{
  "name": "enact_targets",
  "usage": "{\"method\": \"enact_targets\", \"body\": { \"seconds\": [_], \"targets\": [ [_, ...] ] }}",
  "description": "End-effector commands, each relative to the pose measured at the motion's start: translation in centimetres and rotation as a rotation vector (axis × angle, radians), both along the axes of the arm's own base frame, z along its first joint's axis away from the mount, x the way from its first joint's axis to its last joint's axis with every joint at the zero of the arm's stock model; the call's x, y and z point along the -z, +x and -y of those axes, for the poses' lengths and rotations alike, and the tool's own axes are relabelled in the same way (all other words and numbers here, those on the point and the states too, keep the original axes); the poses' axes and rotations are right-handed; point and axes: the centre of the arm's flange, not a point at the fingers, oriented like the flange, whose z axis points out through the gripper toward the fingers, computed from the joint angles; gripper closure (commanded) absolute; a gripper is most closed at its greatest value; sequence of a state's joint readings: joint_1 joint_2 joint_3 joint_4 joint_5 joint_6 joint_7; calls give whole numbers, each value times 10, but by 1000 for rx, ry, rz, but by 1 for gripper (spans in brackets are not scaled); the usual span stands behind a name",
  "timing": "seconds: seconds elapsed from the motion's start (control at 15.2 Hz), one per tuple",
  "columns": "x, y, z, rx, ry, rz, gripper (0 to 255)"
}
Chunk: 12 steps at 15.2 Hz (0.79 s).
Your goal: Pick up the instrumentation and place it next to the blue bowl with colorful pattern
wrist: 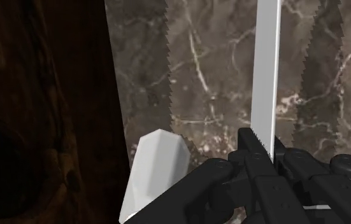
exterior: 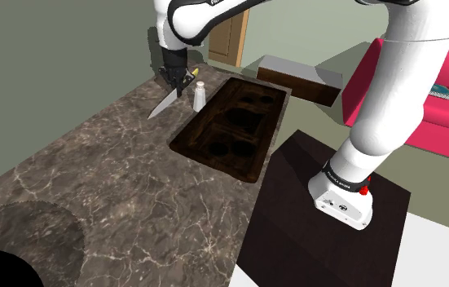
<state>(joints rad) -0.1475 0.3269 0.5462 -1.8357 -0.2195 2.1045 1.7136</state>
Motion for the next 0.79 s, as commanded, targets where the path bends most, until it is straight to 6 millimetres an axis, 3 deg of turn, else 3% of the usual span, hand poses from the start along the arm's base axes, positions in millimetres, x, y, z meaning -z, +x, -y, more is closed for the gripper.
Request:
{"method": "enact_targets", "body": {
  "seconds": [0.0,0.73],
  "targets": [
    [-10,0,0,0,0,0,255],
    [-68,0,0,0,0,0,255]
  ]
}}
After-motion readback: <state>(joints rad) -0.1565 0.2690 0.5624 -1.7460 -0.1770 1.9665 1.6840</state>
